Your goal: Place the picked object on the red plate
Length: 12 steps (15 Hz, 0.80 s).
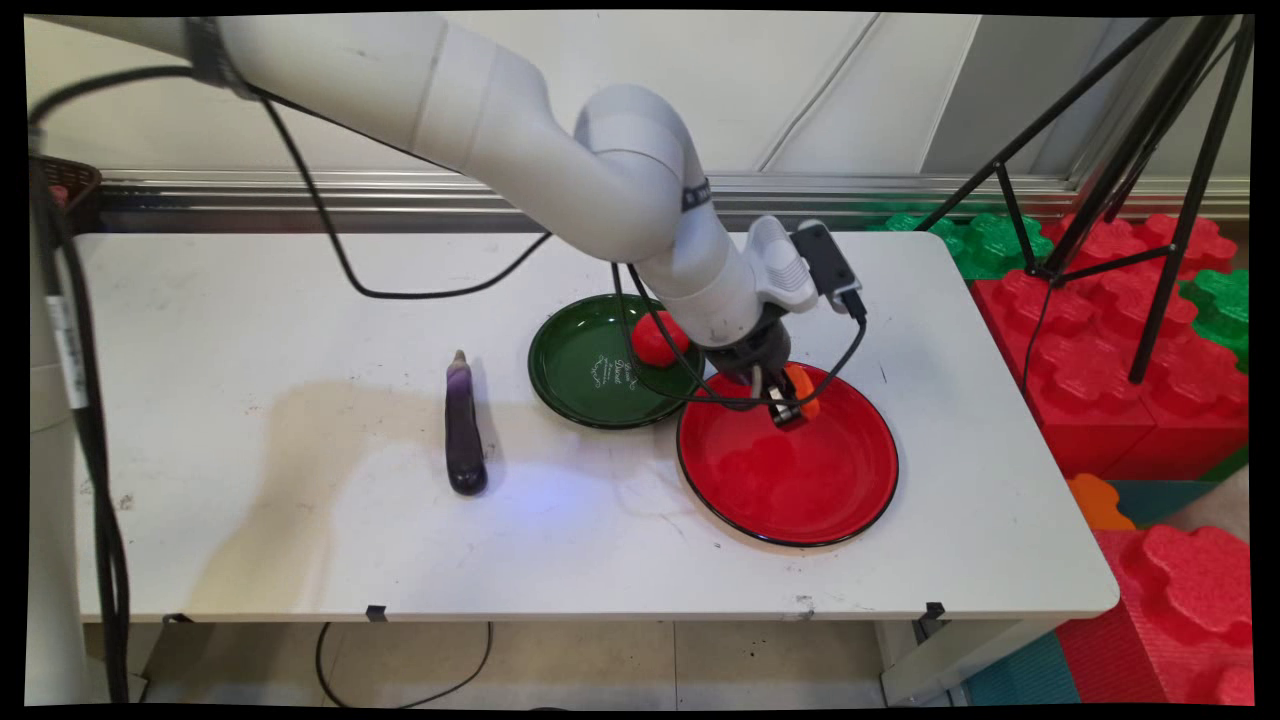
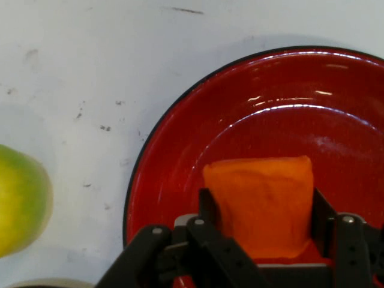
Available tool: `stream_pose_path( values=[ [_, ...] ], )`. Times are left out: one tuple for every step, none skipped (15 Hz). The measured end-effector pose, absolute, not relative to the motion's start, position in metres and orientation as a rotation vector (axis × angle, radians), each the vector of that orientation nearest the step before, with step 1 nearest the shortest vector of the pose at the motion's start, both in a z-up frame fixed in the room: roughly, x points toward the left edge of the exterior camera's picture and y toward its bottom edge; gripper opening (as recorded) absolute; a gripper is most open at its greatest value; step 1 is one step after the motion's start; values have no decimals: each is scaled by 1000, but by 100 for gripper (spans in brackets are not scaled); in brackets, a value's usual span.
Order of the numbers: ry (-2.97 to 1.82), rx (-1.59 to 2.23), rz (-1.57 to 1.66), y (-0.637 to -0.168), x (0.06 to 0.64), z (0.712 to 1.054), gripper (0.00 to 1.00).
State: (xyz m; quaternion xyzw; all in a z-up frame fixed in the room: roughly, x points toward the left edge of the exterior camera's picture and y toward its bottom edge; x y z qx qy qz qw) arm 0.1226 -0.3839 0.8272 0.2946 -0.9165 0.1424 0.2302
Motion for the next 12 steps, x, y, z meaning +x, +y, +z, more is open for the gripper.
stream_pose_path(
  values=[
    [-2528,808,383,-388,121,822,0],
    [-2533,806,376,-391,119,817,0],
    [-2538,804,370,-394,118,814,0],
    [-2543,802,362,-397,117,809,0],
    [-2548,801,355,-400,116,805,0],
    [-2551,799,351,-402,115,803,0],
    [-2553,797,348,-403,115,801,0],
    [-2556,796,344,-404,115,799,0],
    [-2559,794,339,-406,115,797,100],
    [-2561,791,337,-407,115,796,100],
    [-2563,788,335,-408,115,795,100],
    [-2564,785,334,-408,115,795,100]
  ],
)
